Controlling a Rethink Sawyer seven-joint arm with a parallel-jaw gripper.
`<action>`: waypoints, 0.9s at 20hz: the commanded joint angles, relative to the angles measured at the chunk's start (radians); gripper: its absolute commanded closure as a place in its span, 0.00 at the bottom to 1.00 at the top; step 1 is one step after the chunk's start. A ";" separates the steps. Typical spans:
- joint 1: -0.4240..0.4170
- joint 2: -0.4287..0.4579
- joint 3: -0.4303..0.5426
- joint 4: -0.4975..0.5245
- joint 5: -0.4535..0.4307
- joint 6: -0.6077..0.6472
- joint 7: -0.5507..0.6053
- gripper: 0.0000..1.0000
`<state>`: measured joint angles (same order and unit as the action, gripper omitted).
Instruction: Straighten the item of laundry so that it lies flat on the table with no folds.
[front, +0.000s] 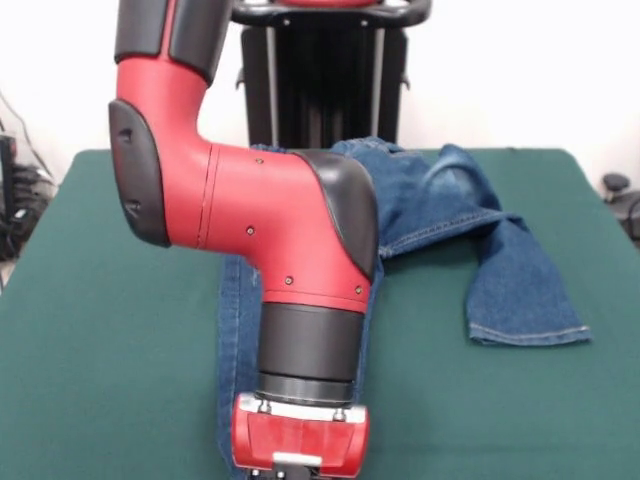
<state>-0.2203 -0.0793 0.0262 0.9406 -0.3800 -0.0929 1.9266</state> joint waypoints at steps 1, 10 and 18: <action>-0.211 -0.047 0.392 0.055 -0.013 0.639 -0.431 1.00; -0.176 -0.090 0.347 0.077 0.011 0.724 -0.284 1.00; -0.160 -0.098 0.347 0.055 0.007 0.765 -0.220 1.00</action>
<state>-0.4208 -0.1985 0.2741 0.9400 -0.3722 0.5472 1.8582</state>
